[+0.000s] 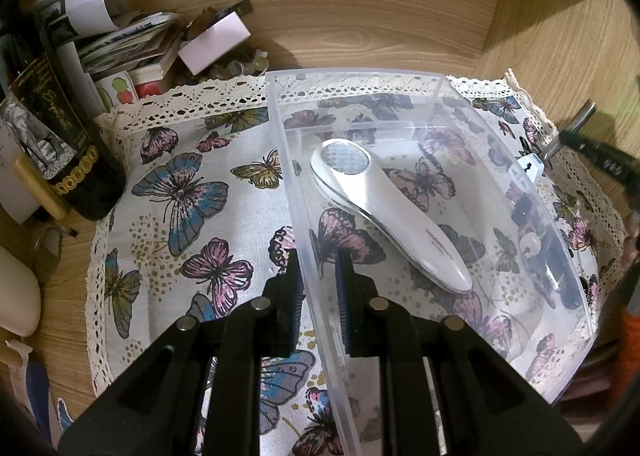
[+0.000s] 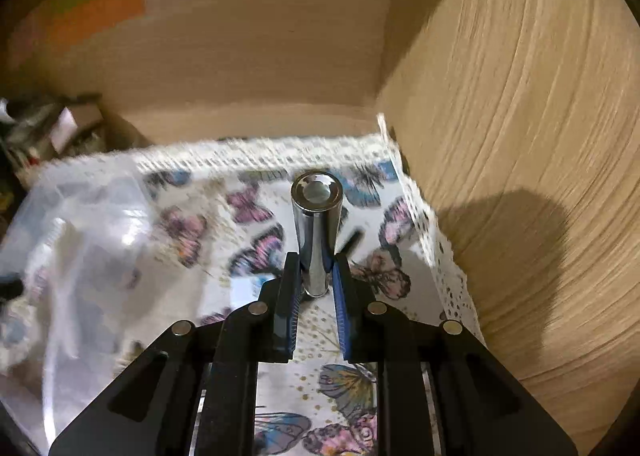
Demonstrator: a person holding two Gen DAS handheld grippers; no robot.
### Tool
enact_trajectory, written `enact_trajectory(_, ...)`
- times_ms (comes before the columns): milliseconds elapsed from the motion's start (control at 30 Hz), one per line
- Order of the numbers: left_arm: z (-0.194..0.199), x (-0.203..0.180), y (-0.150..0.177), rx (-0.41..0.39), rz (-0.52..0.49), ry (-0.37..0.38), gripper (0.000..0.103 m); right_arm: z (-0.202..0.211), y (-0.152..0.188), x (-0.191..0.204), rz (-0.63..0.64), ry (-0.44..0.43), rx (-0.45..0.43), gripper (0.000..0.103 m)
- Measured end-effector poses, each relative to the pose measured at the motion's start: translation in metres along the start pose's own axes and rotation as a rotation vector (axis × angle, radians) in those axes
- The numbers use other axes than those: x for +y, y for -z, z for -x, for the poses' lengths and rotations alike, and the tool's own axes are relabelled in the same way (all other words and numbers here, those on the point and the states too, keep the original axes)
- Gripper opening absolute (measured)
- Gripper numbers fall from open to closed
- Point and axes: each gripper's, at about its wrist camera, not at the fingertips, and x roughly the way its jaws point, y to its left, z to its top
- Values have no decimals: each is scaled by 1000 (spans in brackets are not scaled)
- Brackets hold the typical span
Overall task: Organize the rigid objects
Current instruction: 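Lower the metal cylinder into the box beside the white device, open right gripper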
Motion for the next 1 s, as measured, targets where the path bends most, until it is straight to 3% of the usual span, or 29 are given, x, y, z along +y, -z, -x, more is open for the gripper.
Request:
enact_trajectory(500, -2, 1, 0, -1, 1, 3, 16, 57, -36, 67, 108, -176, -181, 14)
enact_trajectory(833, -1, 1, 1, -4, 1, 4, 16, 65, -37, 115, 177, -334, -191, 14)
enact_trajectory(1000, -1, 1, 1, -5, 3, 6, 16, 44, -34, 140, 234, -352, -125, 14)
